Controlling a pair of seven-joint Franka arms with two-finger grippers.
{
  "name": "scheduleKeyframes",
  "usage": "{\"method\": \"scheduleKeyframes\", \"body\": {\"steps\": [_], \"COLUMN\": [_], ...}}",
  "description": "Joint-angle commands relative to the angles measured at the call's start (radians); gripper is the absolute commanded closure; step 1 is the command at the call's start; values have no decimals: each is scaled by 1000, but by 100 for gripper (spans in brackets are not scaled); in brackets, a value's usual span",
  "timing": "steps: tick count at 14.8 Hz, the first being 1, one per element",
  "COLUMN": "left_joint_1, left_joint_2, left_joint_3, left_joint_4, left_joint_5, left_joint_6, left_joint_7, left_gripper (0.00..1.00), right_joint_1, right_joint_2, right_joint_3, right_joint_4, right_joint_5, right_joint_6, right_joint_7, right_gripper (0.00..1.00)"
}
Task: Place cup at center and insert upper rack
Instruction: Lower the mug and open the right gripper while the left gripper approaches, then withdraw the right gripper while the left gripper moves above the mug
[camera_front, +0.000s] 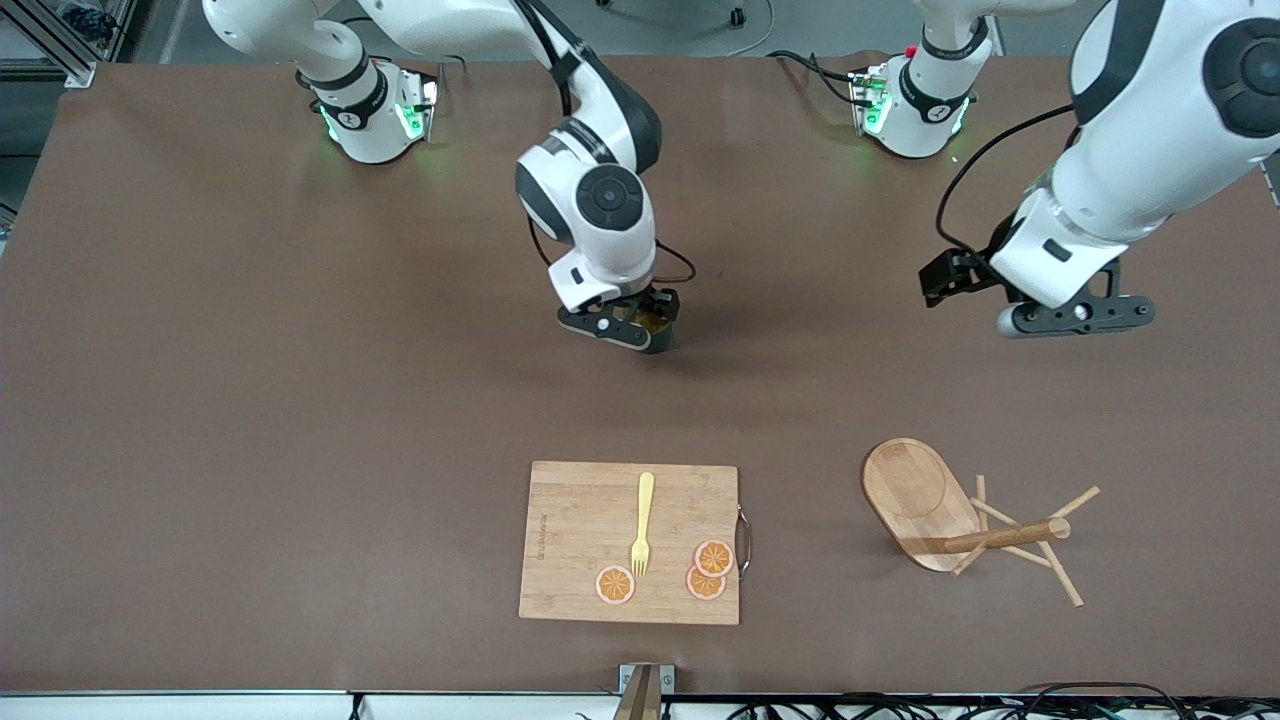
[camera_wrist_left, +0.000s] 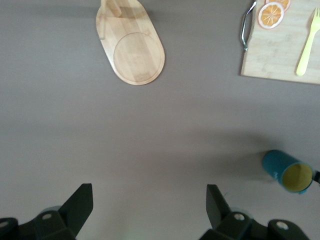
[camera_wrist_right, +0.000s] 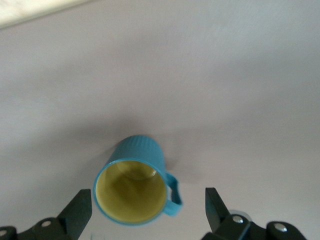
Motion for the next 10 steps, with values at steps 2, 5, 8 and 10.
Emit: {"method": "scheduleKeyframes", "body": {"steps": [2,5,8,10], "left_joint_1": [-64,-162,-300,-386], "left_joint_2": [72,127,209,261], "left_joint_3": [-42,-42,-42,-41], "left_joint_4": [20,20,47,67], "left_joint_5": [5,40,122,159], "left_joint_6": [92,156,178,179], "left_joint_7": [-165,-306,-564,-702], "left_gripper": [0,0,0,0], "right_joint_1": [-170,-350,-534,-623], "right_joint_2": [-177,-268,-321,-334], "right_joint_3": [13,13,13,13], "right_joint_4": [-37,-38,-35,-31], "right_joint_5": [1,0,-46,-95], "right_joint_6": [-176,-304,-394,-421], "right_joint_7": [-285,-577,-831,-940], "right_gripper": [0,0,0,0]}}
